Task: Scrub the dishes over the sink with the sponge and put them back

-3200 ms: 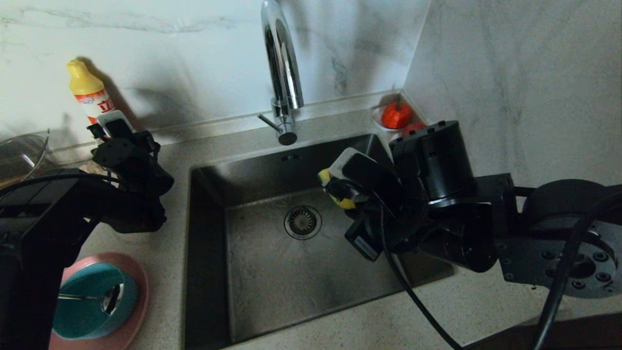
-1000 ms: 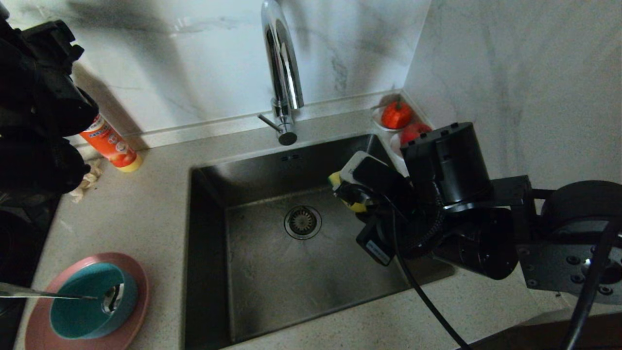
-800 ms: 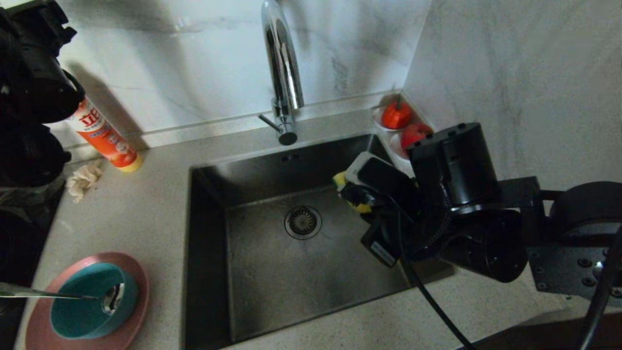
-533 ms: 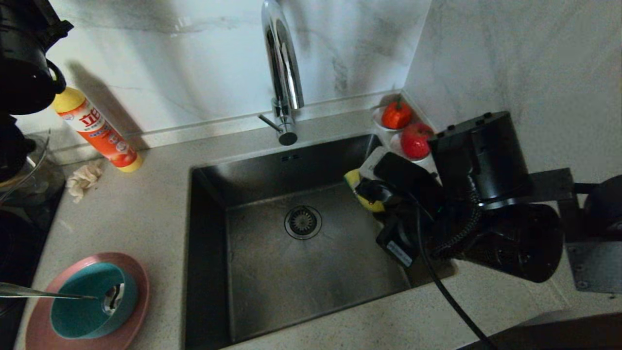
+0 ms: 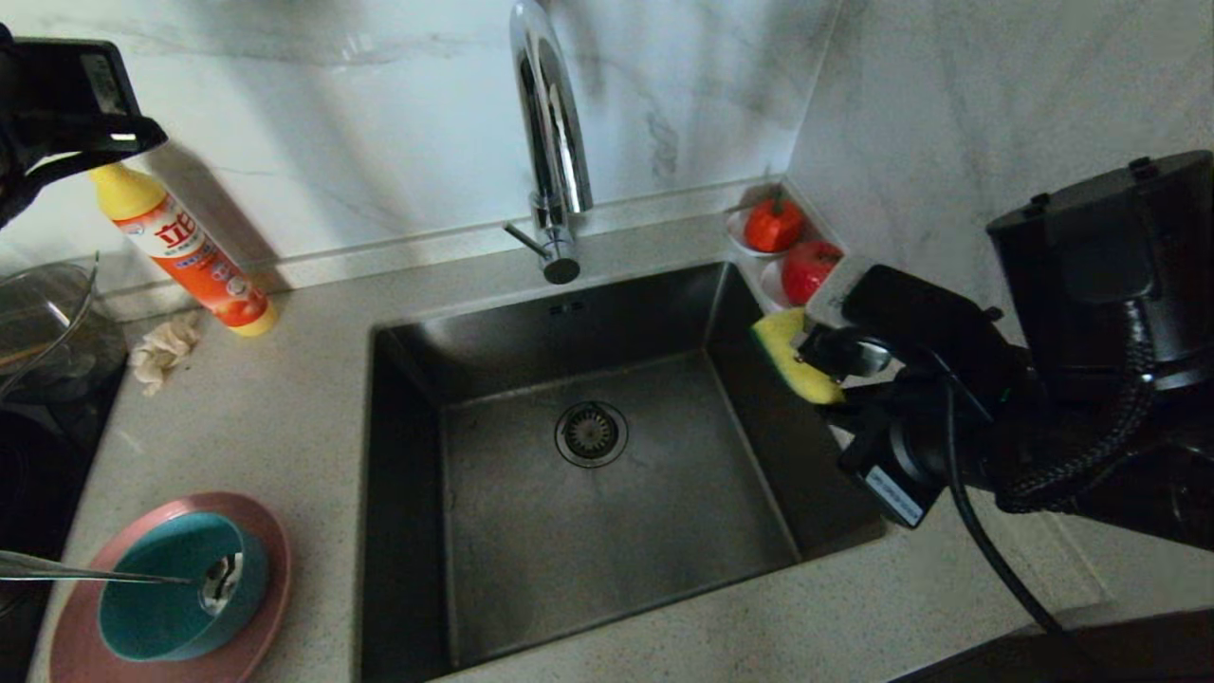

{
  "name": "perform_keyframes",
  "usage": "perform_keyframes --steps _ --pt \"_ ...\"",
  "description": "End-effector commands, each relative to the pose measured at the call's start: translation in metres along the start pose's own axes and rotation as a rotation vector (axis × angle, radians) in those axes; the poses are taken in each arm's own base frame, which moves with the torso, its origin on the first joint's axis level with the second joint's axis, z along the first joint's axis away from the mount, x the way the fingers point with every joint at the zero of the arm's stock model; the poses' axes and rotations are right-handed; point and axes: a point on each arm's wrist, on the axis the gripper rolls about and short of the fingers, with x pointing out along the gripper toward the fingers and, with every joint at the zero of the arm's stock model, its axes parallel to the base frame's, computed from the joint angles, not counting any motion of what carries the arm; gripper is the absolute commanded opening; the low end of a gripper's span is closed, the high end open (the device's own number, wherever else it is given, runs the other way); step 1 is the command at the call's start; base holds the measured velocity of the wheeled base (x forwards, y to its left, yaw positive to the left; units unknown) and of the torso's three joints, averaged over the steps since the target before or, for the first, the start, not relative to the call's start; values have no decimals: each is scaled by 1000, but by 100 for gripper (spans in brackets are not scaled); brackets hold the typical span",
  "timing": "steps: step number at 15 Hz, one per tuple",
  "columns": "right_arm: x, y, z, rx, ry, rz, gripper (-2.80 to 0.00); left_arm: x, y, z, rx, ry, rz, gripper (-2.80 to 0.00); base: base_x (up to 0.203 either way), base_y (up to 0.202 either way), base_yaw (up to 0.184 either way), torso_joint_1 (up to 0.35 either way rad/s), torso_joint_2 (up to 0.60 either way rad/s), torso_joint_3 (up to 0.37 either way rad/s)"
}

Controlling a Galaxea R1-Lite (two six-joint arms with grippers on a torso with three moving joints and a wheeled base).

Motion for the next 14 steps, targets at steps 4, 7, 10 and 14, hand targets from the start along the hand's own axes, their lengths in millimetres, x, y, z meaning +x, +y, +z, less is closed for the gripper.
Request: perform_keyframes --steps 4,7,10,14 --pt "-34 -16 -7 6 -6 -63 -280 -45 17 -16 58 139 -145 -280 0 0 0 0 0 0" --pt "-49 -20 -17 -8 23 -65 -280 -61 24 -20 71 208 -233 -280 0 0 0 0 0 0" --pt "-57 -19 -33 -29 59 -50 -280 -82 32 -37 116 373 -368 -280 0 0 0 0 0 0" --pt "-67 -14 -59 -50 90 -34 -280 -95 32 -57 -26 597 -481 -280 0 0 0 0 0 0"
